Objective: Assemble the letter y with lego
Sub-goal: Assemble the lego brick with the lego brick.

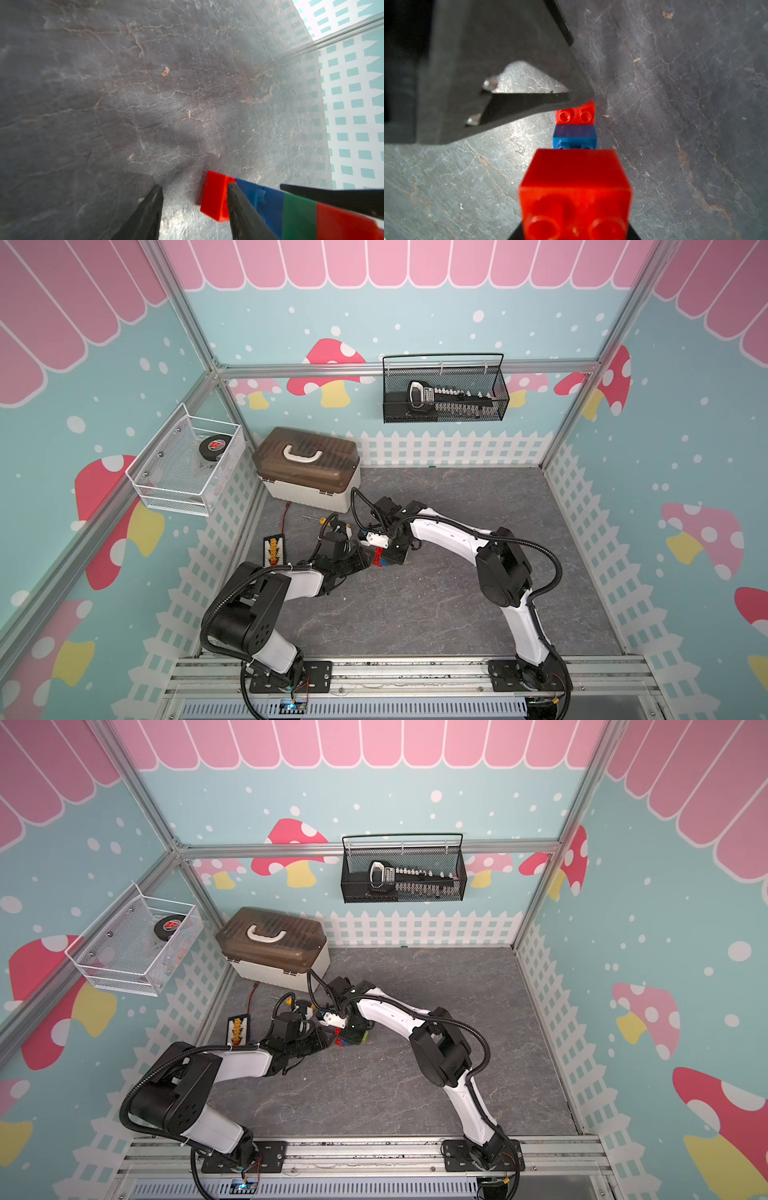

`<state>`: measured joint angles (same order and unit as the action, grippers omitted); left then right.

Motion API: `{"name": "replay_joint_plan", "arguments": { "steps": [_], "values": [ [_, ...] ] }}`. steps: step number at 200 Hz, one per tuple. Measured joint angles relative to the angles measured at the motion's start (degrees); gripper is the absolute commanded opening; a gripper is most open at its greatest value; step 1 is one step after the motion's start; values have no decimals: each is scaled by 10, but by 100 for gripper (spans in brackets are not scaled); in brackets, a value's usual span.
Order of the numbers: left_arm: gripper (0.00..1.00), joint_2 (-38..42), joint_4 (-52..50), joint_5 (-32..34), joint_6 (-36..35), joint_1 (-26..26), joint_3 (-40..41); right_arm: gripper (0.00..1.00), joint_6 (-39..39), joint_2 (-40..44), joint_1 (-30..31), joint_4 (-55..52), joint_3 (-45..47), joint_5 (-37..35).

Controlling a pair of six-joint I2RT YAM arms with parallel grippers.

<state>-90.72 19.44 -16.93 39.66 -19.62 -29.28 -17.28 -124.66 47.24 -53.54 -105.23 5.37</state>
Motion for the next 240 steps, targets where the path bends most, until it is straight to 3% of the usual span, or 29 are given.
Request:
{"name": "replay_joint_plan", "arguments": {
  "steps": [142,207,240],
  "values": [
    [36,-21,34,-11,0,1,4,21,11,-7,0,4,-10,6],
    [36,-22,39,-11,0,2,7,21,15,-7,0,4,-10,7],
    [42,-19,37,-12,1,2,7,21,15,-7,0,5,-10,7]
  ]
}}
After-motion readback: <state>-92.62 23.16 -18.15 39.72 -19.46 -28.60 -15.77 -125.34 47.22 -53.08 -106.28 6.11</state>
